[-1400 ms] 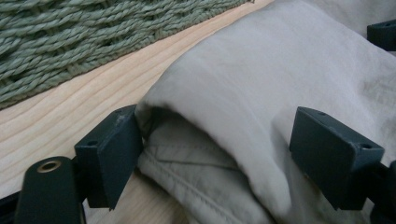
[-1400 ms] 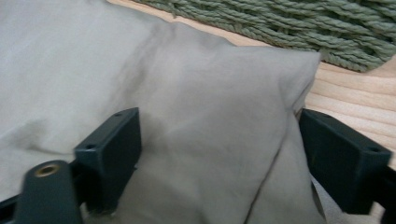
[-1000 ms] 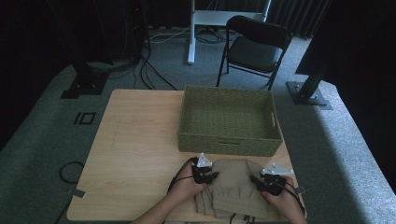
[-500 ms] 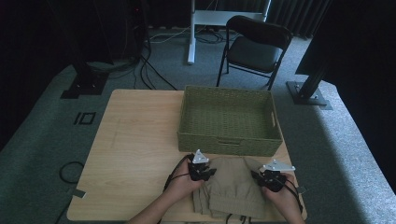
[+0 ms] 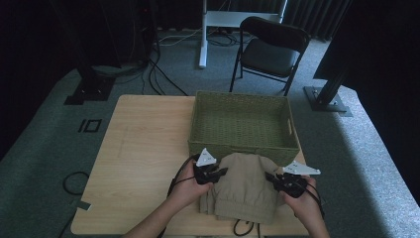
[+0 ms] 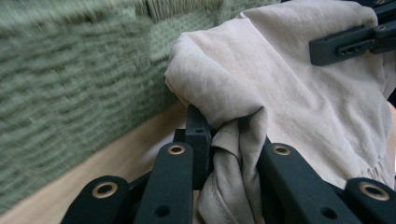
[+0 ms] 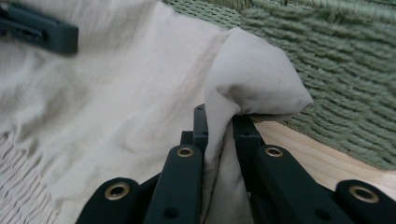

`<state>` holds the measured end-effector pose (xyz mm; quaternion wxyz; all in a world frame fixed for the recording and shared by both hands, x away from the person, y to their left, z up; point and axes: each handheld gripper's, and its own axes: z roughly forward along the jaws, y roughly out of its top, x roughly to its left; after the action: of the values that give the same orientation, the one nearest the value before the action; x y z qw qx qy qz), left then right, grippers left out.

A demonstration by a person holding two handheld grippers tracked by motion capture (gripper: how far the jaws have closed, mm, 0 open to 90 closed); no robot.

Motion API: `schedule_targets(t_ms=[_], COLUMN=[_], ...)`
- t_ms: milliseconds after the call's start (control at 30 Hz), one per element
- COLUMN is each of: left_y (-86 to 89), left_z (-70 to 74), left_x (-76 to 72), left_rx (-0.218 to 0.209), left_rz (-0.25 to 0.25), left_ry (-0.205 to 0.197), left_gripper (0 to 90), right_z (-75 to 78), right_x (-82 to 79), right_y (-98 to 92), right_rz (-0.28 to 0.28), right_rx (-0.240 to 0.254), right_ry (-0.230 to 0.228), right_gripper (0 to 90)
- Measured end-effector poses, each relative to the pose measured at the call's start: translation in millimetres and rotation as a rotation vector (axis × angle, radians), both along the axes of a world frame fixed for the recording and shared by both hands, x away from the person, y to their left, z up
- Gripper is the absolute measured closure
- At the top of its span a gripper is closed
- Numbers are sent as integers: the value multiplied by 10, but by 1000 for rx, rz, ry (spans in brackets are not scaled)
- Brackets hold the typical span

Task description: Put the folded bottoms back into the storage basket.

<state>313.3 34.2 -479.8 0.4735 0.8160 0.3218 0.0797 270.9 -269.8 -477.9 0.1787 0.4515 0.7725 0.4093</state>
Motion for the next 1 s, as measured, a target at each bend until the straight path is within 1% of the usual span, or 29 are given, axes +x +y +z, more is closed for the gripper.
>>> schedule_targets(t_ms=[33, 67, 100, 133, 167, 200, 233, 267, 300, 333, 367, 400, 433, 467, 500, 533, 600, 633, 667, 700, 733, 767, 800, 833, 867, 933, 967, 1000], left_y=[0, 16, 16, 26, 26, 31, 33, 39, 39, 43, 51, 55, 55, 61, 65, 68, 66, 66, 59, 59, 56, 60, 61, 61, 71, 82, 82, 89], left_z=[0, 73, 73, 140, 140, 184, 205, 256, 256, 300, 366, 385, 385, 435, 476, 547, 626, 626, 705, 705, 778, 822, 847, 847, 910, 982, 982, 1043], left_x=[0, 12, 12, 23, 23, 27, 27, 26, 26, 27, 40, 46, 46, 63, 73, 88, 100, 100, 116, 116, 138, 155, 165, 165, 199, 239, 239, 271], left_rx=[0, -12, -12, -19, -19, -13, -19, -23, -23, -33, -48, -54, -54, -53, -57, -57, -64, -64, -64, -64, -66, -77, -76, -76, -95, -108, -108, -108], left_rz=[0, 0, 0, 4, 4, 1, 1, -3, -3, -3, -4, -4, -4, -6, -6, -6, -5, -5, -8, -8, -9, -8, -7, -7, -5, -1, -1, -1], left_ry=[0, -10, -10, -23, -23, -30, -40, -42, -42, -52, -56, -57, -57, -63, -72, -91, -106, -106, -122, -122, -134, -139, -141, -141, -145, -153, -153, -161], left_gripper=[808, 808, 808, 808, 808, 808, 808, 808, 808, 808, 808, 808, 808, 808, 808, 808, 808, 808, 808, 808, 807, 808, 807, 807, 807, 807, 807, 807], right_z=[19, 52, 52, 106, 106, 162, 162, 207, 207, 278, 304, 353, 353, 374, 427, 511, 594, 594, 677, 709, 763, 795, 848, 879, 930, 1009, 1009, 1083], right_x=[1, 2, 2, 0, 0, -3, -3, -7, -7, -8, -6, -3, -3, -2, 4, 11, 13, 13, 15, 17, 23, 29, 41, 49, 65, 93, 93, 128], right_y=[-1, -2, -2, 2, 2, 8, 8, 10, 10, 5, 1, -9, -9, -13, -25, -44, -48, -48, -47, -44, -45, -45, -46, -47, -47, -44, -44, -43], right_rz=[1, -1, -1, -1, -1, 1, 1, 6, 6, 6, 7, 7, 7, 6, 5, 4, 7, 7, 10, 12, 13, 17, 17, 18, 22, 27, 27, 30], right_rx=[7, 17, 17, 29, 29, 36, 36, 35, 35, 44, 43, 45, 45, 44, 50, 63, 65, 65, 63, 59, 67, 68, 63, 69, 68, 73, 73, 82], right_ry=[-5, -14, -14, -24, -24, -33, -33, -42, -42, -57, -64, -75, -75, -79, -92, -109, -125, -125, -142, -148, -157, -162, -173, -178, -185, -193, -193, -201], right_gripper=[843, 843, 843, 843, 843, 842, 842, 843, 843, 842, 842, 843, 843, 842, 842, 843, 842, 842, 843, 842, 842, 843, 842, 842, 842, 843, 843, 843])
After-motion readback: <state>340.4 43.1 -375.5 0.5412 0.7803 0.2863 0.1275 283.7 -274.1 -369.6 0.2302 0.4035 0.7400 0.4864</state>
